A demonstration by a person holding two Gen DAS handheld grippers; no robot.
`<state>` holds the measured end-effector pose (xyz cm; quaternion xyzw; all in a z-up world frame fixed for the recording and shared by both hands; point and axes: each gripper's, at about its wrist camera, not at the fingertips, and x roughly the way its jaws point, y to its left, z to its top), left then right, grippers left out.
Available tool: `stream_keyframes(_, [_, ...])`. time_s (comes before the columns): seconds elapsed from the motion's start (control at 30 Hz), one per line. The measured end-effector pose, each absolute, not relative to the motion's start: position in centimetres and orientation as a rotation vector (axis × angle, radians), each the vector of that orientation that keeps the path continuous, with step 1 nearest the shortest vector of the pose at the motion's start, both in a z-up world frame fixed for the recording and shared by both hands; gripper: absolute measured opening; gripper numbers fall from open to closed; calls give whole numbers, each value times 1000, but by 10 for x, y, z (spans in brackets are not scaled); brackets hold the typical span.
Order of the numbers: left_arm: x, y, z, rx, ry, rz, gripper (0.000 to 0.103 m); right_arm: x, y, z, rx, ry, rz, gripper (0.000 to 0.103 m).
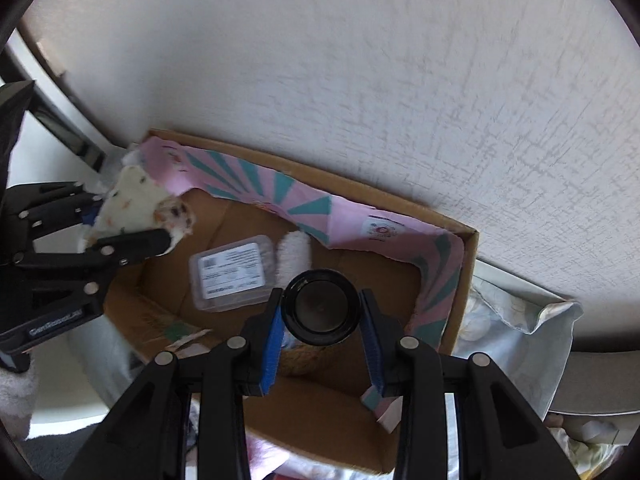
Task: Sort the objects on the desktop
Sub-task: 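Carry both items into the cardboard box and open both tools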
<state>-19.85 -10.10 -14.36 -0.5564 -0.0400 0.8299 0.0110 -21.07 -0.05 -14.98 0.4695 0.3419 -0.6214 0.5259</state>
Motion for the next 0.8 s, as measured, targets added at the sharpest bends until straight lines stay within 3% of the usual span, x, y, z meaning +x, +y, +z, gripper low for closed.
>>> stream_keyframes(0.47, [-204,-113,-165,-1811,-69,2573,25,-218,-9,-168,1174,829,-1451,33])
stream_keyframes(0.7, [-205,-117,-168,-1813,-132,2584,27,-214,-15,-169,1185,819,-1424,34])
stream_keyframes(0.77, [-204,-116,-167,-1803,-133,2606,28,-214,-16,-168,1182,807,-1436,47])
stream_keyframes(0.8, [-203,-117,-166,-1809,-130,2614,30,-216,-15,-166,1177,777,-1444,59])
